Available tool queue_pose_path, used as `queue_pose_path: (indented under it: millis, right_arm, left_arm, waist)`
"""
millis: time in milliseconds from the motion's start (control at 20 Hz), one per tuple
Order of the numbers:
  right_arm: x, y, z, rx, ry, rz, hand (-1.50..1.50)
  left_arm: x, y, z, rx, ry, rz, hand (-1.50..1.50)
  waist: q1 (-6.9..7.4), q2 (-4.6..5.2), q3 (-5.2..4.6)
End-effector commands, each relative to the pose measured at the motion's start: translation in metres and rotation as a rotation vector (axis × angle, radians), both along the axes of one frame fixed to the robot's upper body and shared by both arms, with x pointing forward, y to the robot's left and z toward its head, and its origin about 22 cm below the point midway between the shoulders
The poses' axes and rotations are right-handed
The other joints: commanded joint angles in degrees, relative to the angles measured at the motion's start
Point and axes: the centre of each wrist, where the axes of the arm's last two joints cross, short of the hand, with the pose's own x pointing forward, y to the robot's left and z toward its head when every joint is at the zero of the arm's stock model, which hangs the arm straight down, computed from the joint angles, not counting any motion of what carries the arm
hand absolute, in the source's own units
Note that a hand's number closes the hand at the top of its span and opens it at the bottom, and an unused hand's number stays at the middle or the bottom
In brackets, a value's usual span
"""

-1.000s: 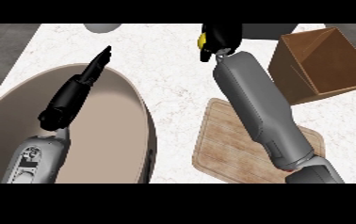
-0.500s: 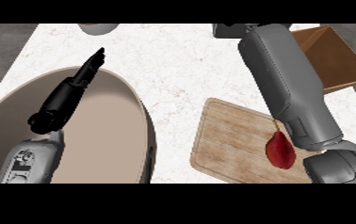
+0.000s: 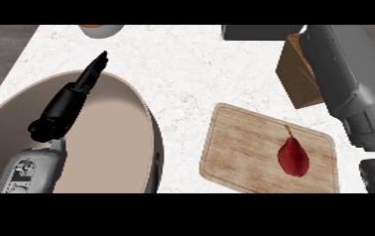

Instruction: Pick the lemon from the cutting board and place it in the cardboard box

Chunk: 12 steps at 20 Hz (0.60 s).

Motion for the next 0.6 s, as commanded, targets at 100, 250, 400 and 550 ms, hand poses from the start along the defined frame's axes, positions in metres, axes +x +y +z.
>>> queue_pose_path:
  millis: [100, 250, 400, 550]
  right_arm:
    - [-0.003, -0.054, -0.022, 0.115, 0.278, -0.034, 1.5]
    - [-0.009, -0.087, -0.026, 0.171, 0.36, 0.003, 1.5]
    - [-0.01, -0.088, -0.03, 0.215, 0.421, 0.035, 1.5]
    - [-0.022, -0.123, -0.044, 0.21, 0.575, 0.017, 1.5]
  left_arm:
    - [-0.008, 0.002, -0.011, 0.019, 0.027, 0.008, 0.0]
    - [-0.003, 0.011, -0.001, 0.008, 0.017, 0.015, 0.0]
    - [-0.006, -0.001, -0.012, 0.019, 0.013, 0.013, 0.0]
    - [0.001, 0.002, 0.004, -0.008, 0.03, -0.002, 0.0]
  waist:
    - [0.23, 0.3, -0.04]
    - [-0.18, 0.17, -0.04]
    - [-0.14, 0.12, -0.06]
    - [-0.52, -0.05, -0.05]
